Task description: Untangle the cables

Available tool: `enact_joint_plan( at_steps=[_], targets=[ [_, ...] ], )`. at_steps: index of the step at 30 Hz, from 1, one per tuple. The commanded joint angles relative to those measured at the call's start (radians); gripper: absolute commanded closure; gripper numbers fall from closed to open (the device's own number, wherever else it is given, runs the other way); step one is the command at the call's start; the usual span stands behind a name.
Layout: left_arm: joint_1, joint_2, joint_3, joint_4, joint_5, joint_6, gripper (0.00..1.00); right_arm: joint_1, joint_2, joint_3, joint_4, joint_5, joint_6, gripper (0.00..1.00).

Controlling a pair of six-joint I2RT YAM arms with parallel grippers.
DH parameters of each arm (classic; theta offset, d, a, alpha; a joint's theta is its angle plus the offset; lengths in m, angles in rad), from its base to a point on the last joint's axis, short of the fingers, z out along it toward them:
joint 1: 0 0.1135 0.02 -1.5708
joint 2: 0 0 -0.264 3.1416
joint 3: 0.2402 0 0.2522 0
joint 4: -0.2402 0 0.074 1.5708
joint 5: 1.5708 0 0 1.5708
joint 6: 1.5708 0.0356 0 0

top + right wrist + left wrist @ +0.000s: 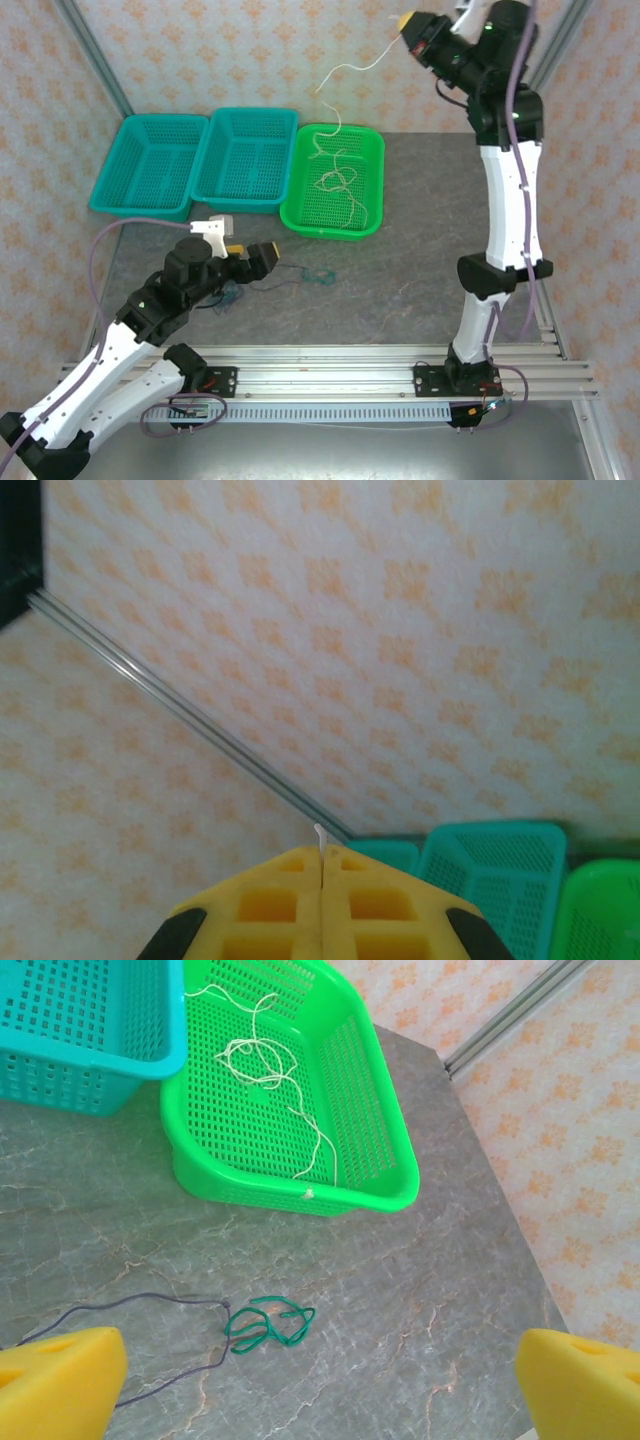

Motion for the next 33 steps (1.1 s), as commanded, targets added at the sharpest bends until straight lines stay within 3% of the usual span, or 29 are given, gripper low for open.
enact_joint_plan(
  at_steps=[1, 11, 13, 16, 17, 19, 23, 28, 33],
  targets=[
    [-0.009, -0.017, 0.008, -0.035, -0.004, 0.013, 0.0, 0.049, 0.101, 0.022, -0.216, -0.031, -0.123, 1.0],
    [-0.01, -0.038, -0.046, -0.039, -0.023, -0.019, 0.0, 0.192, 0.435, 0.021, -0.522, 0.171, -0.334, 0.99],
    [-0.01, -0.037, -0.053, -0.047, -0.023, -0.021, 0.0, 0.206, 0.478, 0.023, -0.537, 0.19, -0.331, 0.87],
    [-0.01, -0.04, -0.063, -0.067, -0.037, -0.027, 0.0, 0.207, 0.5, 0.024, -0.555, 0.227, -0.321, 0.54],
    [-0.01, -0.039, -0.061, -0.078, -0.045, -0.03, 0.0, 0.207, 0.498, 0.025, -0.562, 0.248, -0.325, 0.47],
    [-0.011, -0.038, -0.064, -0.096, -0.063, -0.038, 0.0, 0.207, 0.482, 0.03, -0.581, 0.284, -0.346, 0.39],
    [-0.01, -0.005, -0.075, -0.073, -0.034, -0.039, 0.0, 0.202, 0.416, 0.048, -0.626, 0.316, -0.395, 0.37],
    [-0.016, 0.116, -0.054, -0.019, 0.041, -0.033, 0.0, 0.155, 0.247, 0.008, -0.675, 0.336, -0.412, 0.32],
    [-0.058, 0.254, 0.002, -0.045, 0.001, -0.024, 0.01, 0.104, 0.006, -0.123, -0.685, 0.326, -0.436, 0.31]
  ],
)
